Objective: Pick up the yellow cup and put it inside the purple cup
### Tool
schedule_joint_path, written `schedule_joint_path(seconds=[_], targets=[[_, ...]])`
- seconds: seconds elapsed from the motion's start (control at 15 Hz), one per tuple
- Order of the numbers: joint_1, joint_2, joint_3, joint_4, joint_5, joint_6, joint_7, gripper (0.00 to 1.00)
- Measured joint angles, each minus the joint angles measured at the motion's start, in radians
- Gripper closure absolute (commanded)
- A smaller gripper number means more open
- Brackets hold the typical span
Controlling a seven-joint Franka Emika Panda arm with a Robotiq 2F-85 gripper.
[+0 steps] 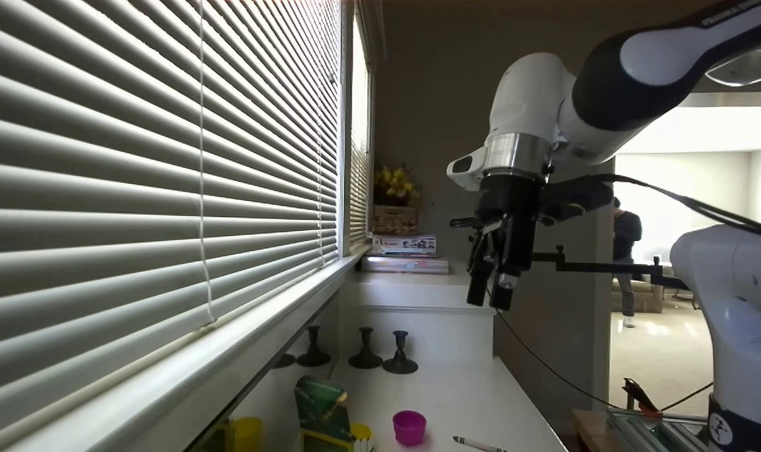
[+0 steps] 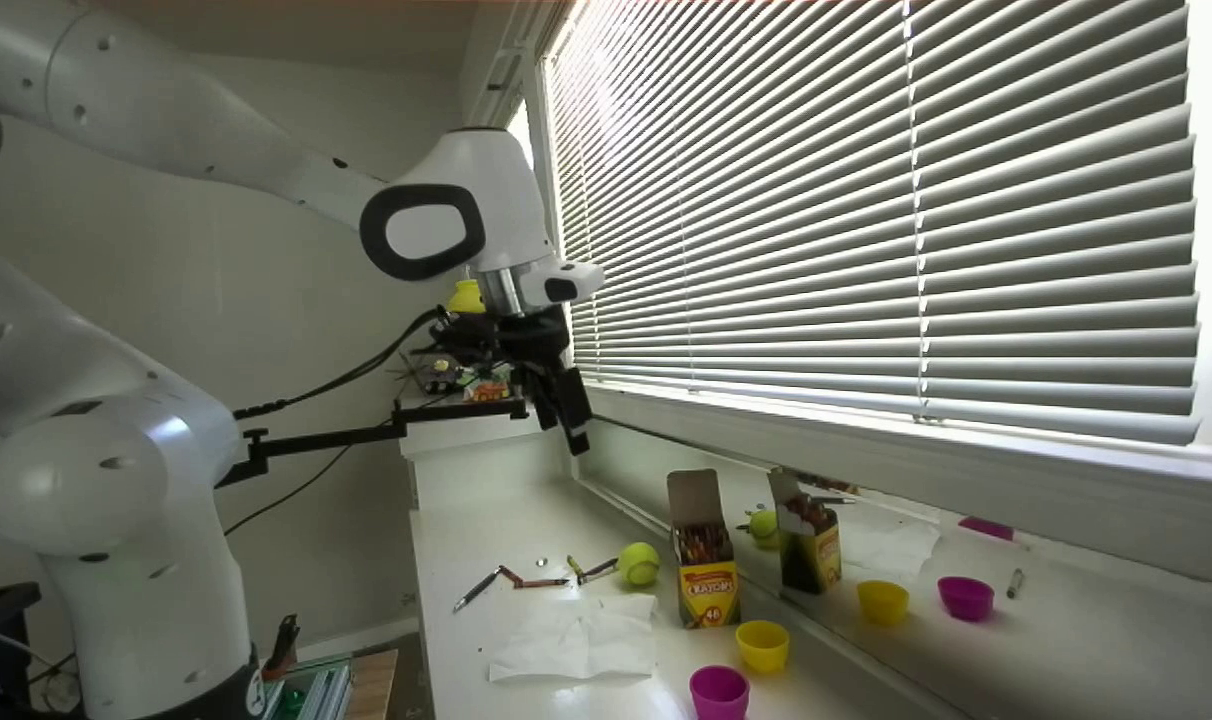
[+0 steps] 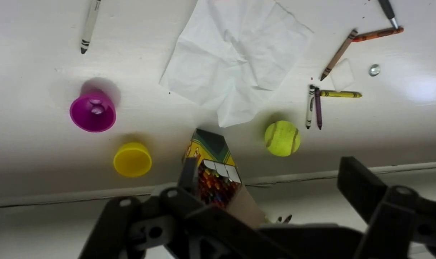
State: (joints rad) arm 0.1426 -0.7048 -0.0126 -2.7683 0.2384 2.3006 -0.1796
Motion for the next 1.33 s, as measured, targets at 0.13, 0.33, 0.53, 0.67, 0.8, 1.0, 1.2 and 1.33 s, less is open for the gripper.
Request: schedule_joint_path(seconds=[0.13,0.33,0.53,0.67,0.8,1.0,1.2,1.33], targets=[[0.0,0.084,-0.028,-0.003,0.0,0.074,-0.053,0.0],[0.004,0.219,-0.076,-0.003,0.0,0.212,-0.144,0.0],[0.005,0.284,-0.09,0.004,0.0,0.251,-0.169,0.0],[0.007,0.285,-0.09,0.007,0.0,0.251,-0.169,0.0],[0.005,0.289,-0.093,0.007,0.0,0.261,-0.178,0.0],[0.01,0.328,-0.107,0.003,0.0,0.348,-0.236,0.0],[0.047,0.391,-0.136,0.003,0.005,0.449,-0.333,0.0],[0.084,0.429,-0.161,0.006,0.012,0.486,-0.394,0.0]])
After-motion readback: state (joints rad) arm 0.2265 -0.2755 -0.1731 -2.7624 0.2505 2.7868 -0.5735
